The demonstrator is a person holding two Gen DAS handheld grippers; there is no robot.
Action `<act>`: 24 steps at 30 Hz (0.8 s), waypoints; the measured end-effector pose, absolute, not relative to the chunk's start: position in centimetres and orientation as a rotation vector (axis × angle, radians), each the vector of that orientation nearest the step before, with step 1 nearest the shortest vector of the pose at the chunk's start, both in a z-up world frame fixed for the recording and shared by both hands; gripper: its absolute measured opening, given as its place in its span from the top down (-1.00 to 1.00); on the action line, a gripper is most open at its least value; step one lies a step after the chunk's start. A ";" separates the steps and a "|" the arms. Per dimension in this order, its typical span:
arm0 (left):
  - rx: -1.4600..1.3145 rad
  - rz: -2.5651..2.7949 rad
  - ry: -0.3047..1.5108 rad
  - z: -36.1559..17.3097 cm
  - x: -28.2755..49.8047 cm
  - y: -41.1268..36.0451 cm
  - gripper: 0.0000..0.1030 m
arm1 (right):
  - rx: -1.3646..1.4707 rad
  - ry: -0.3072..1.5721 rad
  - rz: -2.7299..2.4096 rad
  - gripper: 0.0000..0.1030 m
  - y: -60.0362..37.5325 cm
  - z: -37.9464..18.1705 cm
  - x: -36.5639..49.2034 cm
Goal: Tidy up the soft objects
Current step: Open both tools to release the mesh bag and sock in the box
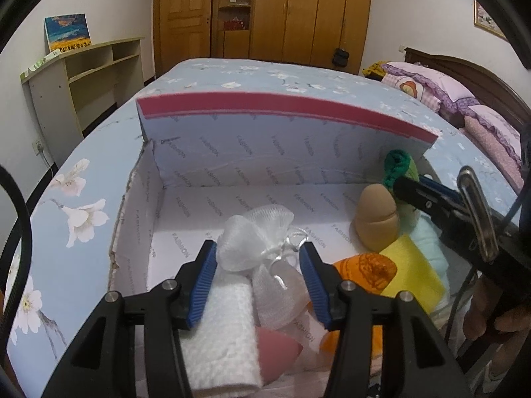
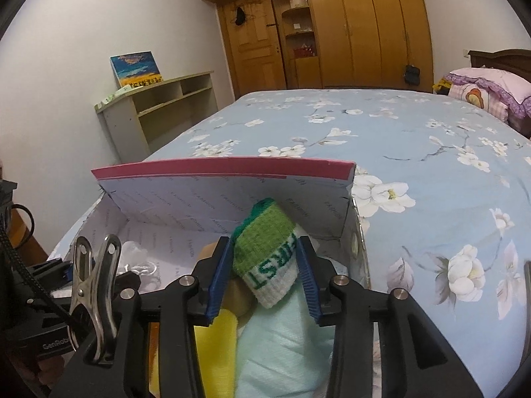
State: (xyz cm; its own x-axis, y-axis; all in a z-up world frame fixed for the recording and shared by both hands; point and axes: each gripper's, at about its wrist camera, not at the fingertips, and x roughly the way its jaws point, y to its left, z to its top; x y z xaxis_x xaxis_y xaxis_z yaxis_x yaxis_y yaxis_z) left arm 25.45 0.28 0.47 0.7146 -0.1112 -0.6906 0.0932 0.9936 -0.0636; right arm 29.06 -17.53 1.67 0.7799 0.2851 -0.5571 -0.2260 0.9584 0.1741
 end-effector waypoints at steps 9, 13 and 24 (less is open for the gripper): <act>0.012 -0.122 0.741 2.0 25.5 0.5 -0.05 | -0.040 0.592 0.343 -0.19 -16.2 3.9 27.9; 0.039 -0.100 0.736 3.3 25.4 0.7 -0.16 | -0.034 0.601 0.382 -0.20 -15.9 5.0 27.0; -0.024 -0.115 0.750 5.5 22.5 1.6 -0.17 | -0.021 0.643 0.422 -0.20 -16.1 6.4 23.4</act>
